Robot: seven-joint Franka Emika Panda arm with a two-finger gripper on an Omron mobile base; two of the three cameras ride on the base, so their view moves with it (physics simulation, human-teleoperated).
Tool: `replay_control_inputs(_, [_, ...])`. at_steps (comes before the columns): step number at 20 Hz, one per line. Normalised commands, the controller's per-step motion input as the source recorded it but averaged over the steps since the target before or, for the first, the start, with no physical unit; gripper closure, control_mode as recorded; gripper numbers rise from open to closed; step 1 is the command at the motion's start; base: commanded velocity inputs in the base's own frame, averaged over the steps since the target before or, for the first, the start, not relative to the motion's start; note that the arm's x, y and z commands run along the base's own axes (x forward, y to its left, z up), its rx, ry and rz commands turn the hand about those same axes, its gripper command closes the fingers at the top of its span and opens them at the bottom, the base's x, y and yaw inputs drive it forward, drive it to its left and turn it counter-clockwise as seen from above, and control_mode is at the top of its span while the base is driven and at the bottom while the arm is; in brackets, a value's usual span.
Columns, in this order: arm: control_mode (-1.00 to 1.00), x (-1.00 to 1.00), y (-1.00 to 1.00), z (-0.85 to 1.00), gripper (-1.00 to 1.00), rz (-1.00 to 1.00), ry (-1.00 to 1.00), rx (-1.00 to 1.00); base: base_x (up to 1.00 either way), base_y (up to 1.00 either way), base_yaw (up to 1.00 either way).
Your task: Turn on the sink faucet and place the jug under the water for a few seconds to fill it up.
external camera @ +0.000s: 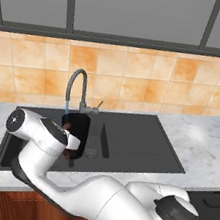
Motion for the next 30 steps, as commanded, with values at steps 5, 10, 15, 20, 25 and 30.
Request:
replay_control_inputs(5, [-1.00,0.29,0.14,-0.01,1.00,-0.02,0.00,0.00,0.00,0.00,0.00])
replay_control_inputs(10, [-1.00,0.28,0.33,-0.14,1.00,-0.01,0.00,0.00,0.00,0.00,0.00])
replay_control_inputs(15, [-1.00,0.22,0.29,-0.30,1.00,0.00,0.02,0.00,0.00,0.00,0.00])
replay_control_inputs(20, [-1.00,0.26,0.26,-0.19,1.00,0.00,0.03,0.00,0.00,0.00,0.00])
replay_control_inputs(25, [-1.00,0.38,0.35,-0.10,1.00,0.00,0.00,0.00,0.00,0.00,0.00])
replay_control_inputs(30, [-1.00,0.40,0.26,-0.05,1.00,0.00,0.00,0.01,0.00,0.00,0.00])
